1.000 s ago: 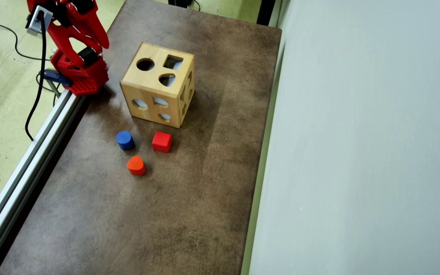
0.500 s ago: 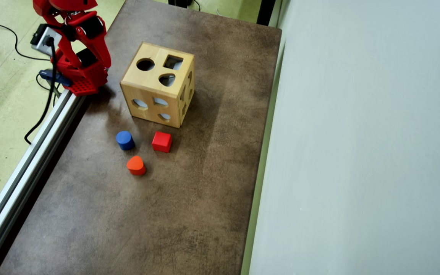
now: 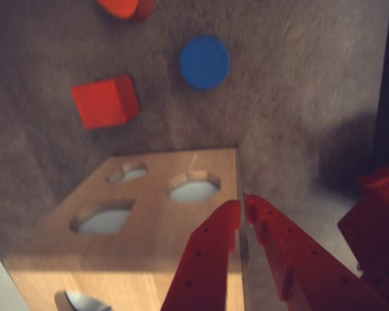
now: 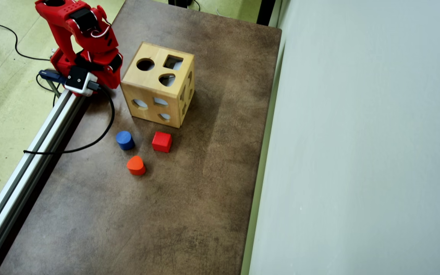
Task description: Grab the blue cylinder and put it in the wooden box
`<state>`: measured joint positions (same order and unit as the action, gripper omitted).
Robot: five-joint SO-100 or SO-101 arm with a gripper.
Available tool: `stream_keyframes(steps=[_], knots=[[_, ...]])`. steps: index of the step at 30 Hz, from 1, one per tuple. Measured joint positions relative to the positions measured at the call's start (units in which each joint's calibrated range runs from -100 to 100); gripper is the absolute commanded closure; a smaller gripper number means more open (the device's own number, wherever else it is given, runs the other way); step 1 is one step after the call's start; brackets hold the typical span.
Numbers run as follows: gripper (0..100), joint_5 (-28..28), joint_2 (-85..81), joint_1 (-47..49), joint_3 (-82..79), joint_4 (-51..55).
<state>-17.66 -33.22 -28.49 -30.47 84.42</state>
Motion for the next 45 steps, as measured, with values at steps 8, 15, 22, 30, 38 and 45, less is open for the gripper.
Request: stream_keyframes(steps=[8, 15, 22, 30, 38, 45], knots=[[97, -6.25, 0.08, -6.97, -5.15, -7.18], [97, -8.84, 0.08, -8.55, -14.45, -15.25], [97, -9.23, 0.08, -8.48, -21.13, -21.71], [97, -9.18, 0.25, -5.46, -24.20, -22.11], [97, -9.04, 0.34, -3.52, -24.20, -24.29], [97, -9.04, 8.14, -3.45, -24.20, -30.91]])
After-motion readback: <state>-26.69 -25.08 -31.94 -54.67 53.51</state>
